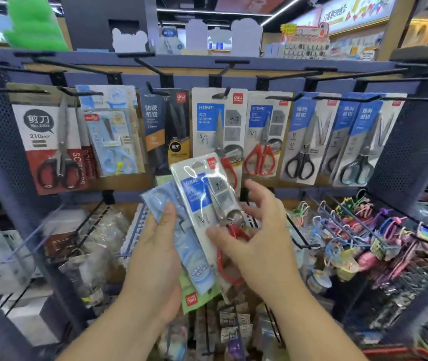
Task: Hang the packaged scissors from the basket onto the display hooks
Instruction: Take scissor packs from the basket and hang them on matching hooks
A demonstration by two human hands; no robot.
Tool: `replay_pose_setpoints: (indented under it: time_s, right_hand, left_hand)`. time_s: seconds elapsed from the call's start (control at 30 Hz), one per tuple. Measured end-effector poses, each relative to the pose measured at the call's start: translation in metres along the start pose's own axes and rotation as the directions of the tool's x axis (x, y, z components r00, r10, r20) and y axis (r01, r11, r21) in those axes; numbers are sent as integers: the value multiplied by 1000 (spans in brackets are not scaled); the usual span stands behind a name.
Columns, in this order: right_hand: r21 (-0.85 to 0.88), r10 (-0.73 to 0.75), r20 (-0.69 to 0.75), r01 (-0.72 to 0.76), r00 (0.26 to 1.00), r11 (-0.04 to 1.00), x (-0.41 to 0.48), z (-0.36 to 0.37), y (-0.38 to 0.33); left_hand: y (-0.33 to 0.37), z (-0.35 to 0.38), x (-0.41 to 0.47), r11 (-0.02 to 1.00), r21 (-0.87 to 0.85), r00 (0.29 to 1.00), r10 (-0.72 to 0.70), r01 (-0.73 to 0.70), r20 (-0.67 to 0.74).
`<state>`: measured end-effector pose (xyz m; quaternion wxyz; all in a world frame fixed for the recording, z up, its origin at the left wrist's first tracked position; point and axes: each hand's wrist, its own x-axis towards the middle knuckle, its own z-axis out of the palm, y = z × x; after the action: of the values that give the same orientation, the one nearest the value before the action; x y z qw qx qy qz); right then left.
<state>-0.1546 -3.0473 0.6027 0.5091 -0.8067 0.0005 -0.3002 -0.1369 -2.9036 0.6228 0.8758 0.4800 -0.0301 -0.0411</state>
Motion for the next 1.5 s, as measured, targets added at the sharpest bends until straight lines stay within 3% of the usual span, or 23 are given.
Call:
replay_pose_setpoints:
  time_s: [0.07,0.17,0.3,0.47,0.63,0.93,1.2,1.5]
  right_hand:
    - [28,148,52,-150,988,988,8,-7,-3]
    - [57,211,89,-216,973,975,14,-9,-1]
    - [110,148,59,-154,987,982,15,-7,0]
    - [226,135,27,-137,990,964,30,-21,2]
    - [373,136,-116,-84,984,924,64,-58,2]
    - [341,6,-138,42,990,939,76,-75,1]
    - [285,-17,-217,80,976,955,89,-82,6]
    - [262,79,-214,-21,974,965,114,-76,24]
  left_hand:
    - [4,-2,0,1000,25,1000,3,-3,30]
    - [5,-6,0,996,76,994,29,-38,107]
    - [8,-12,5,983,141,987,100,-118,125]
    - [18,-23,17,966,168,979,202,-196,-23]
    - [23,-21,20,968,164,981,195,-190,-15]
    - [26,17,23,970,141,978,187,-199,94]
    - [17,29,27,965,175,980,179,-193,89]
    - [12,33,33,965,186,982,175,-184,64]
